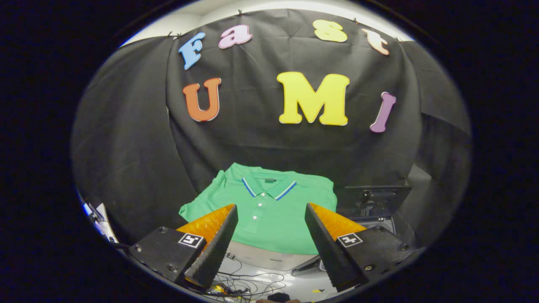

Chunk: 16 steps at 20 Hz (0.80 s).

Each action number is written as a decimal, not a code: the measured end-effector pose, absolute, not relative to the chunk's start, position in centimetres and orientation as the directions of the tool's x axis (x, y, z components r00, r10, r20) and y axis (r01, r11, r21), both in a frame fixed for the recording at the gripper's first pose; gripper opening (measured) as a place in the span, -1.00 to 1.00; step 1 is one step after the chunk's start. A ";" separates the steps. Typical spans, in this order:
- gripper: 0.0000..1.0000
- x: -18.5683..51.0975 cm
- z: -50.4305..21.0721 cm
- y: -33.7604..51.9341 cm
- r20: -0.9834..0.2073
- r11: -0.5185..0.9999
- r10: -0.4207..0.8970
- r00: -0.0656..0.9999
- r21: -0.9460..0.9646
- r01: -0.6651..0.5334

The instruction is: Put the clothes into the washing machine and then close the washing machine lid.

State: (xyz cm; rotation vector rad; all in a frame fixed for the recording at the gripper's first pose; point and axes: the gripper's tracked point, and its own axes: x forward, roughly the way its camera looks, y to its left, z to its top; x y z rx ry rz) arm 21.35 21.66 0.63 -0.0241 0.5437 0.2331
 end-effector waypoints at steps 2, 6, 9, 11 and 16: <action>1.00 23.3 -1.6 22.6 -0.599 0.972 0.217 0.771 0.062 -0.226; 1.00 26.9 -5.0 23.8 -0.715 0.964 0.220 0.663 0.058 -0.258; 1.00 29.1 -7.1 24.6 -0.792 0.956 0.230 0.565 0.076 -0.282; 1.00 30.2 -8.3 25.3 -0.827 0.951 0.226 0.515 0.073 -0.299; 1.00 31.8 -11.0 26.7 -0.908 0.949 0.187 0.376 0.067 -0.309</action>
